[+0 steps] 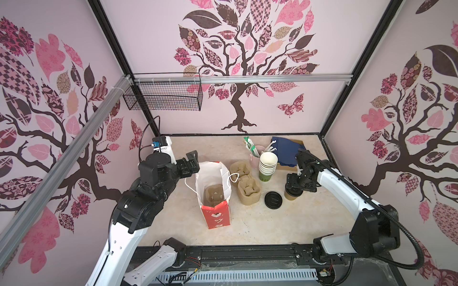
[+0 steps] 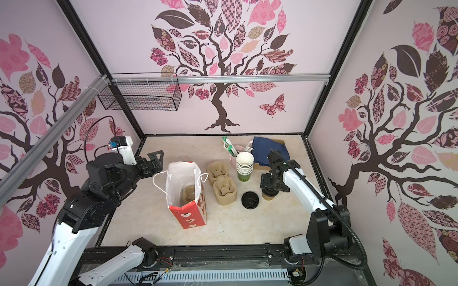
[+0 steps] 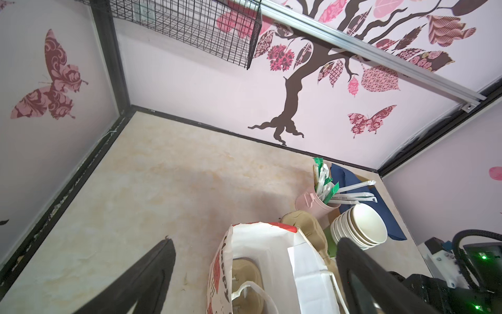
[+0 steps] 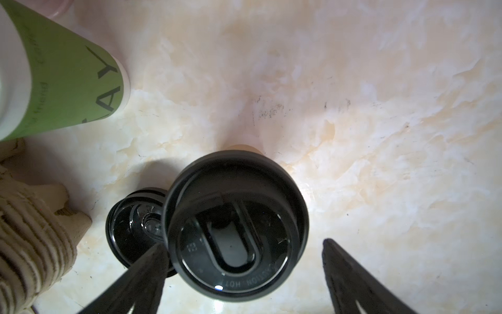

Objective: Pack a coffee takeout order
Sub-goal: Pick up the coffee cup at the middle-right of the table.

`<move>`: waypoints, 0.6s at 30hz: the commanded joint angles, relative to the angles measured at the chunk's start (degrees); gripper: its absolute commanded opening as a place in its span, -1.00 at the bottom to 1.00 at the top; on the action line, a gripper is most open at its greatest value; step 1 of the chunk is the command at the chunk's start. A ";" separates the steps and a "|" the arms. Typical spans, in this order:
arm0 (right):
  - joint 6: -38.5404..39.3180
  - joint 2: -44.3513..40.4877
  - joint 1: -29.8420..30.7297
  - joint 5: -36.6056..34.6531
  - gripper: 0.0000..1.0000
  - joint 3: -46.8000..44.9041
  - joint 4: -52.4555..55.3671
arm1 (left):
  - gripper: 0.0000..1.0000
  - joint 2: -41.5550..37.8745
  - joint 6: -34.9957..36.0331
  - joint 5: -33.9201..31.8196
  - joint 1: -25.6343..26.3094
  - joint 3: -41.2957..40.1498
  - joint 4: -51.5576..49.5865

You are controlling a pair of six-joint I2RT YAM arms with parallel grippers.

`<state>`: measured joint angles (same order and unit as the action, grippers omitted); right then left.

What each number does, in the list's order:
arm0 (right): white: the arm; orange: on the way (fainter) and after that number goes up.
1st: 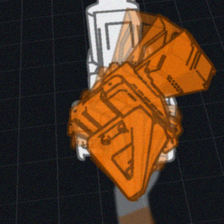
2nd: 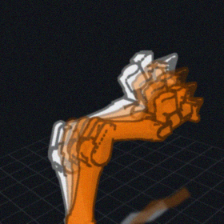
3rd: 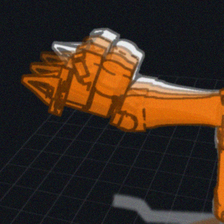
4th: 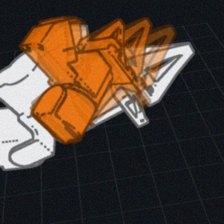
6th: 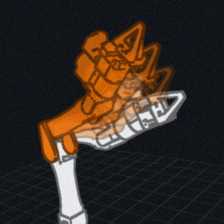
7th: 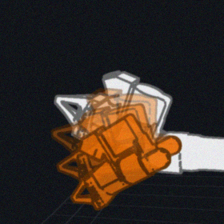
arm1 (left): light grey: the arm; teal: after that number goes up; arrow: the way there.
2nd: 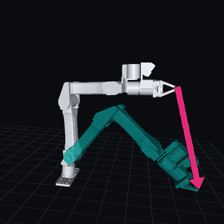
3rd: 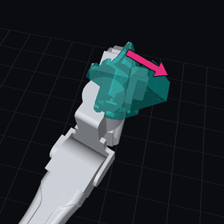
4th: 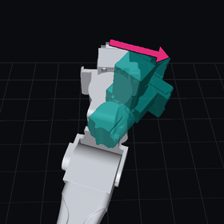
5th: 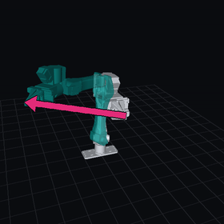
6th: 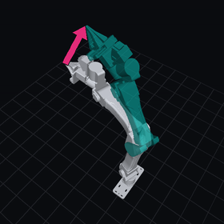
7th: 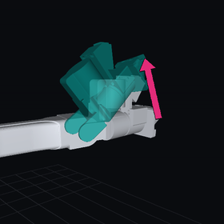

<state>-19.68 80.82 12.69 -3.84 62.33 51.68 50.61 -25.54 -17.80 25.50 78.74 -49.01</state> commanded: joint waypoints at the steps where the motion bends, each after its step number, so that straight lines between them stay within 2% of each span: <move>1: -1.01 1.70 0.41 -1.63 0.79 2.14 0.53 | 0.94 -0.89 -0.38 0.50 -0.36 -1.64 -0.12; 12: -1.32 3.21 1.11 -2.42 0.69 2.58 0.26 | 0.95 -1.39 -0.34 0.22 -0.36 -2.01 -0.13; 18: -1.15 3.33 1.53 -3.78 0.75 3.24 0.96 | 0.95 -1.25 -0.47 -0.19 -0.36 -2.09 -0.21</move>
<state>-20.64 83.00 13.52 -5.91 63.40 51.20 49.54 -25.69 -17.76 25.36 77.93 -49.25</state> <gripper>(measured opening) 0.872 0.977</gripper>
